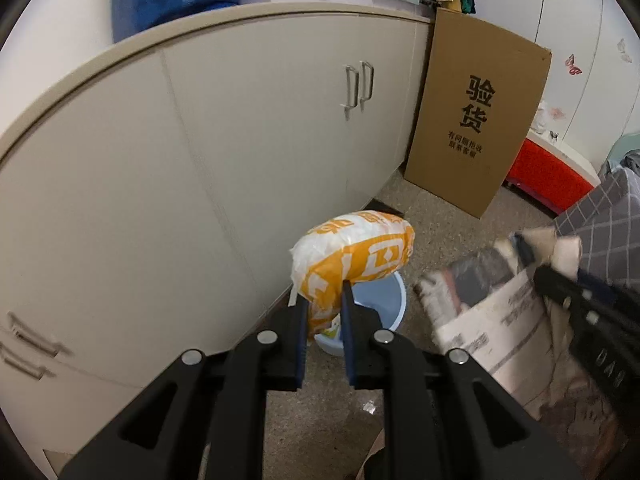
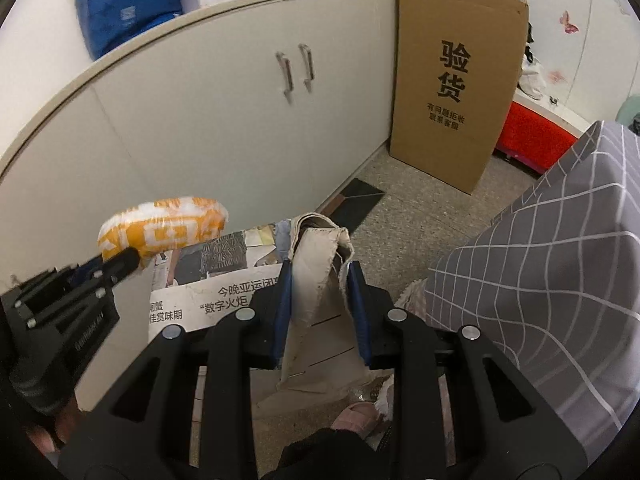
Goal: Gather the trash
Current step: 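Carry the snack bag and newspaper to the wastebasket with both tools, then open both tools to drop the snack bag and newspaper into the wastebasket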
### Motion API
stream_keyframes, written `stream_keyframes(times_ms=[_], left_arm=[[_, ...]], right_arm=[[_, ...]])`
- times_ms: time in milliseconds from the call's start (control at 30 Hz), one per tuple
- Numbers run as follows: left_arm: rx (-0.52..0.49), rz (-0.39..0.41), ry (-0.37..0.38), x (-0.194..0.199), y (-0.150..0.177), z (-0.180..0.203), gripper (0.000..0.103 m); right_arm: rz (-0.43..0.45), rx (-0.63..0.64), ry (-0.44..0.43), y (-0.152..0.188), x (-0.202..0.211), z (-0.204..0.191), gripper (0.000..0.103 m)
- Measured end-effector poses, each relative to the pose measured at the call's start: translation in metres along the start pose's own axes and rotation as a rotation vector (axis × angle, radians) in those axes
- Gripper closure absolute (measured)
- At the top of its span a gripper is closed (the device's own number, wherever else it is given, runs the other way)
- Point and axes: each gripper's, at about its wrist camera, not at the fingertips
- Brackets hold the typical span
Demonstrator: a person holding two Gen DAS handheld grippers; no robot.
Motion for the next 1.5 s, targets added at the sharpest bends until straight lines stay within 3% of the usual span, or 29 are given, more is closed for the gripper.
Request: stream_keyframes(times_ms=[167, 200, 233, 300, 467, 800, 1100, 1167, 1200, 1300, 1500], left_arm=[[0.015, 0.02, -0.022, -0.025, -0.034, 0.015, 0.085], [0.014, 0.01, -0.018, -0.031, -0.04, 0.018, 0.074], [0.02, -0.002, -0.007, -0.036, -0.044, 0.019, 0.051], [0.033, -0.017, -0.015, -0.043, -0.049, 0.017, 0.038], [0.04, -0.028, 0.02, -0.044, -0.04, 0.013, 0.038], [0.066, -0.055, 0.006, -0.044, -0.026, 0.0, 0.038], [0.092, -0.019, -0.031, -0.036, -0.028, -0.012, 0.036], [0.107, -0.001, -0.059, -0.035, -0.032, -0.018, 0.034], [0.116, 0.006, -0.074, -0.035, -0.034, -0.021, 0.034], [0.14, 0.014, -0.106, -0.036, -0.04, -0.03, 0.033], [0.146, 0.013, -0.117, -0.035, -0.045, -0.036, 0.033]], right_arm=[[-0.011, -0.031, 0.042, -0.006, -0.022, 0.015, 0.076], [-0.015, -0.03, 0.05, -0.007, -0.024, 0.017, 0.076], [-0.021, -0.029, 0.055, -0.007, -0.027, 0.018, 0.076], [-0.029, -0.034, 0.056, -0.007, -0.032, 0.021, 0.075], [-0.048, -0.033, 0.049, -0.004, -0.041, 0.019, 0.075], [-0.064, -0.02, 0.024, -0.003, -0.048, 0.007, 0.074], [-0.035, -0.017, 0.0, -0.022, -0.057, -0.003, 0.073], [-0.004, -0.021, -0.008, -0.035, -0.062, -0.007, 0.07], [0.018, -0.031, -0.024, -0.042, -0.065, -0.008, 0.063], [0.054, -0.045, -0.041, -0.062, -0.073, -0.01, 0.028], [0.076, 0.014, -0.014, -0.071, -0.061, -0.022, 0.026]])
Point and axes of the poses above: each gripper's, at about its wrist camera, not at the fingertips, and x roughly against the way its jaws point, z to its right, y to its underside, and after that the axes turned 13 degrees about x, right-handed
